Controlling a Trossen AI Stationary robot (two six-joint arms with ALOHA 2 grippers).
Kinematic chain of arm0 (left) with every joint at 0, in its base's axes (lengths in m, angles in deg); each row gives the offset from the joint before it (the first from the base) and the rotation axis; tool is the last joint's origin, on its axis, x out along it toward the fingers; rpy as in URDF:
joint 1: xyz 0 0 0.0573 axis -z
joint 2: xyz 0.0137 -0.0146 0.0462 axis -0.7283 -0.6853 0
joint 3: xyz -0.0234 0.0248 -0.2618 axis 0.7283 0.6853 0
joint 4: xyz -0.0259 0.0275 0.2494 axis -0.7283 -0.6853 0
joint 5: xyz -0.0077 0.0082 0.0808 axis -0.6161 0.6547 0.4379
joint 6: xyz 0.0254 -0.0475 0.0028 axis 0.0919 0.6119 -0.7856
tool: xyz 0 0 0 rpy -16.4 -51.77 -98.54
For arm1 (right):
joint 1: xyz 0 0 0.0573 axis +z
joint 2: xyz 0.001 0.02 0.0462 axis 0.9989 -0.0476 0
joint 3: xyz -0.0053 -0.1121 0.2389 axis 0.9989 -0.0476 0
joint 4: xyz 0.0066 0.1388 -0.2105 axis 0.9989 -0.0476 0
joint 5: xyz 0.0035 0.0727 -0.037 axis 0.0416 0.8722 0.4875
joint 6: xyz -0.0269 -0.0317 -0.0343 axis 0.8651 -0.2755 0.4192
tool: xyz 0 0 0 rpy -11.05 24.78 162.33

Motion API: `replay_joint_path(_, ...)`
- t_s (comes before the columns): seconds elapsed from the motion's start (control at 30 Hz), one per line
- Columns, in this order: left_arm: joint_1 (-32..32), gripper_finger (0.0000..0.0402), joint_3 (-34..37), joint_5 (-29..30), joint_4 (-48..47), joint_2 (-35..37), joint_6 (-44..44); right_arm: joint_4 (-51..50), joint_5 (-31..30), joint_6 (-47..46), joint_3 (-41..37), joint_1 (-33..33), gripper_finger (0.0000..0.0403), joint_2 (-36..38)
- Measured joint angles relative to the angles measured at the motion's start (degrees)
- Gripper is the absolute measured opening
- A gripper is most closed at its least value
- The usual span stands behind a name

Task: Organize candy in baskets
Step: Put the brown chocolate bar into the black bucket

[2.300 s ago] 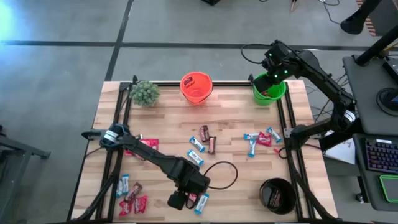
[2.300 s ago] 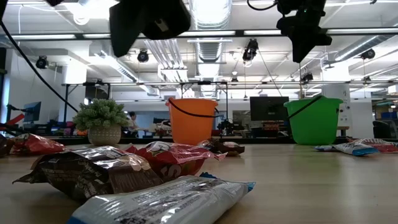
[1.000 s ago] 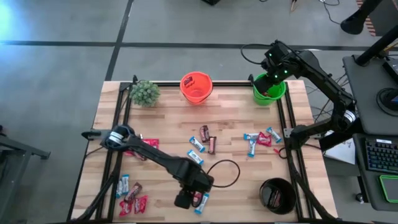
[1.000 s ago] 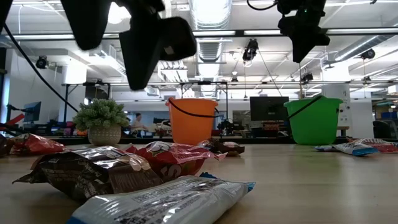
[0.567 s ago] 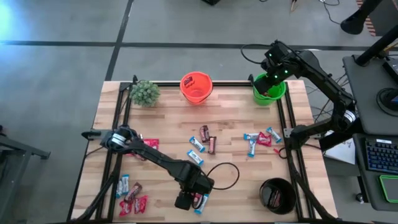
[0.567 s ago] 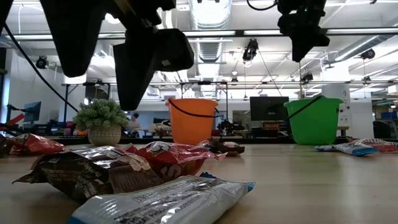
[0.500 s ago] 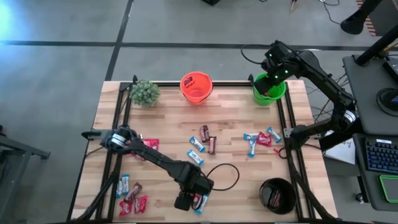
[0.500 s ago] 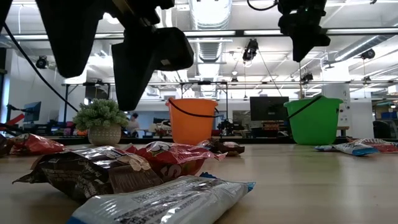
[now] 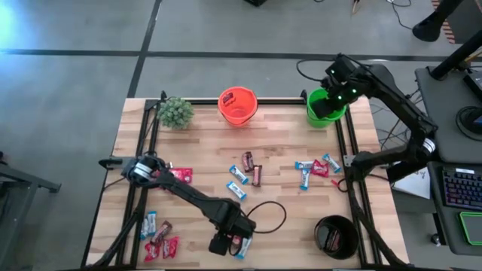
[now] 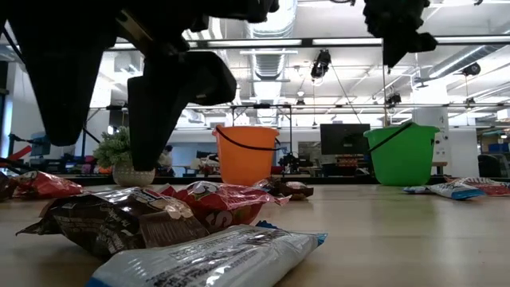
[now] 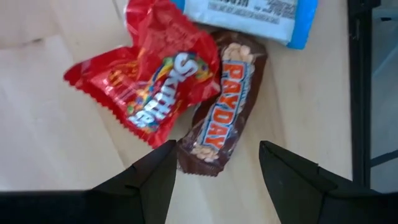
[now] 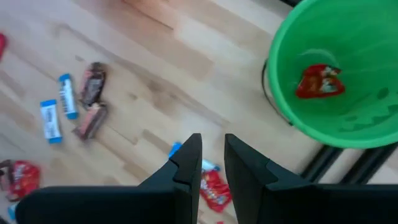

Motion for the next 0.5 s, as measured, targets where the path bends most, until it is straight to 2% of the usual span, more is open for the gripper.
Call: replay_joint_path(0.5,1.0,0.021,1.0,1.9,3.0,0.0,1.0,-0.2,0.0,-3.0,0.0,1.5,0.0059,6.5)
